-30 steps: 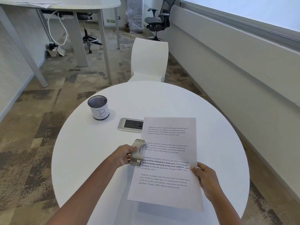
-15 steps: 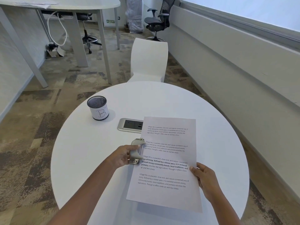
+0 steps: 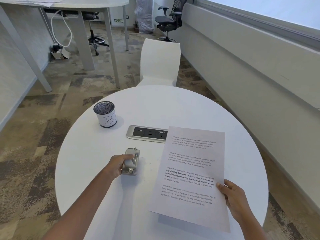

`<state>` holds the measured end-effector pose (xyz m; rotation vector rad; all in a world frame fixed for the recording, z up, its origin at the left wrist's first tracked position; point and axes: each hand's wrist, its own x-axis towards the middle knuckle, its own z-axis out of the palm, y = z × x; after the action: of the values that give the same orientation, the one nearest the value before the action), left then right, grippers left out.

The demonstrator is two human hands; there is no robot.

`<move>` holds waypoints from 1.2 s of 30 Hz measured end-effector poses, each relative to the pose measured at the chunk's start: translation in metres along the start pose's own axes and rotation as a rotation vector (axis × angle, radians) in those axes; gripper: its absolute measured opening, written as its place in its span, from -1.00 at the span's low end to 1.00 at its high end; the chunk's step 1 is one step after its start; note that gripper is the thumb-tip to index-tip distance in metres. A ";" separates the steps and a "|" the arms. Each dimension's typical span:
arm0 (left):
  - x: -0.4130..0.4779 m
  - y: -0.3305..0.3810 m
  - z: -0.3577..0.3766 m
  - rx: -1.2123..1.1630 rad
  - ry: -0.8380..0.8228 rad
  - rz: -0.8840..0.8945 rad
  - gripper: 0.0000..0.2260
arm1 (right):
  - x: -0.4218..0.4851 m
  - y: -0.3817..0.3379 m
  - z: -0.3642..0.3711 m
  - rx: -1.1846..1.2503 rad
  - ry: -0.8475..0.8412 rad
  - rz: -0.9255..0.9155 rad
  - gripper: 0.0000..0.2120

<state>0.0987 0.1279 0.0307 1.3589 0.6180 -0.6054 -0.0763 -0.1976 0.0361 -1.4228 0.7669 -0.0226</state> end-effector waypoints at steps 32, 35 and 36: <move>0.039 -0.009 -0.029 0.789 0.348 0.313 -0.86 | -0.001 0.009 -0.017 0.053 0.048 0.056 -0.80; 0.040 -0.011 -0.027 0.841 0.394 0.331 -0.78 | -0.002 0.009 -0.017 0.050 0.049 0.058 -0.79; 0.039 -0.011 -0.026 0.855 0.408 0.344 -0.77 | -0.002 0.009 -0.017 0.048 0.050 0.058 -0.79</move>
<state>0.1167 0.1513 -0.0079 2.3725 0.4315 -0.3048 -0.0899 -0.2097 0.0299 -1.3580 0.8439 -0.0315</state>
